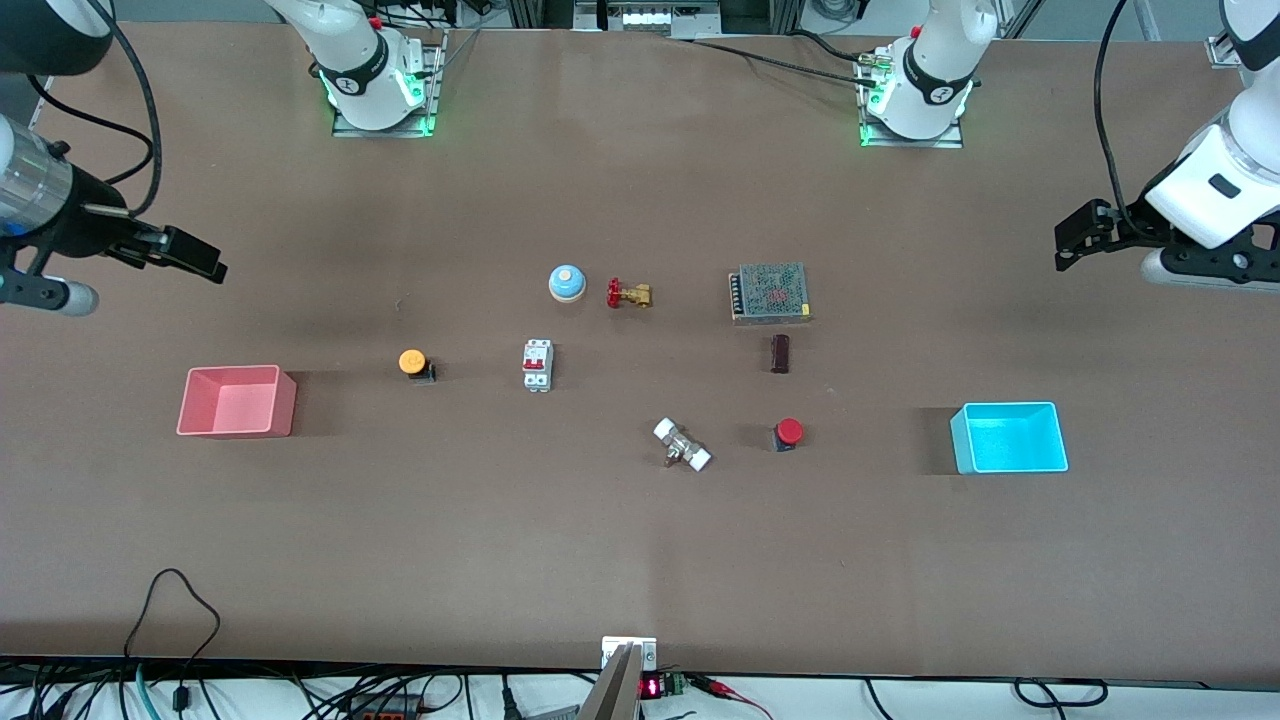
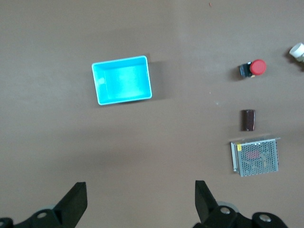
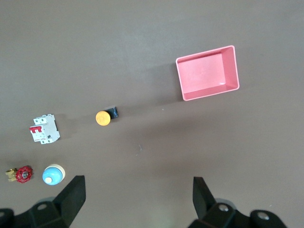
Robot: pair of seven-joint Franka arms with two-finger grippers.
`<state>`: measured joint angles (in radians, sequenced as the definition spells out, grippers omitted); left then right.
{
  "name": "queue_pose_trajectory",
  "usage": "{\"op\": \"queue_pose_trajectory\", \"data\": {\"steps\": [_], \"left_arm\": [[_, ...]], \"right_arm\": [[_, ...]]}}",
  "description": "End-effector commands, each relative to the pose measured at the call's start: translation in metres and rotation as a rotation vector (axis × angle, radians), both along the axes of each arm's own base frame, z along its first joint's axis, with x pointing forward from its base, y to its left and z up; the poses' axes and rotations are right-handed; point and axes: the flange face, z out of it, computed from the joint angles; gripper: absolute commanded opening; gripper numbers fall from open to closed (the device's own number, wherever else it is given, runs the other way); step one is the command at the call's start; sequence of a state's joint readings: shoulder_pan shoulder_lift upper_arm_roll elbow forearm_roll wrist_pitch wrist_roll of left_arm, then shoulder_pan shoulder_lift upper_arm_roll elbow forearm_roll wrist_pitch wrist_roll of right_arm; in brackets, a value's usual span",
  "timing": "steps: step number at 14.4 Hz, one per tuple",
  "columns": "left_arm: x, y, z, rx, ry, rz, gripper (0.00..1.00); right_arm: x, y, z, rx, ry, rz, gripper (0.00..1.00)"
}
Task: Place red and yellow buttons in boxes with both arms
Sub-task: 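Reach the right gripper to the yellow button while the left gripper reaches the red button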
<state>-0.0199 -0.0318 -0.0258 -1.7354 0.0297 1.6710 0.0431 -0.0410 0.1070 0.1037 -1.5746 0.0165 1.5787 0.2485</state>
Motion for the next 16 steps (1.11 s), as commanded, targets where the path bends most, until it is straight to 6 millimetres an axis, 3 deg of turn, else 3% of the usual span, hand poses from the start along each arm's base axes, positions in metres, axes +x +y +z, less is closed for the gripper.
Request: {"op": "queue_pose_trajectory", "data": {"steps": [1, 3, 6, 9, 11, 13, 16], "left_arm": [[0.008, -0.008, -0.03, -0.01, 0.102, 0.013, 1.0], [0.022, -0.025, -0.068, -0.02, 0.154, -0.005, 1.0], [0.054, -0.085, -0.12, -0.053, 0.101, 0.056, 1.0], [0.108, -0.157, -0.151, -0.074, 0.063, 0.111, 1.0], [0.125, -0.178, -0.182, -0.075, 0.081, 0.171, 1.0], [0.131, -0.212, -0.214, -0.065, 0.077, 0.195, 1.0], [0.146, -0.222, -0.255, -0.088, 0.037, 0.246, 1.0]], "right_arm": [[0.009, 0.016, -0.036, -0.01, 0.06, 0.043, 1.0], [0.012, 0.032, -0.068, -0.013, 0.083, 0.064, 1.0], [0.007, 0.071, -0.131, -0.063, 0.023, 0.124, 1.0], [0.005, 0.098, -0.184, -0.085, -0.004, 0.153, 1.0], [0.008, 0.112, -0.216, -0.096, -0.005, 0.183, 1.0], [0.007, 0.125, -0.245, -0.077, -0.023, 0.198, 1.0], [0.008, 0.13, -0.277, -0.071, -0.065, 0.229, 1.0]]}}
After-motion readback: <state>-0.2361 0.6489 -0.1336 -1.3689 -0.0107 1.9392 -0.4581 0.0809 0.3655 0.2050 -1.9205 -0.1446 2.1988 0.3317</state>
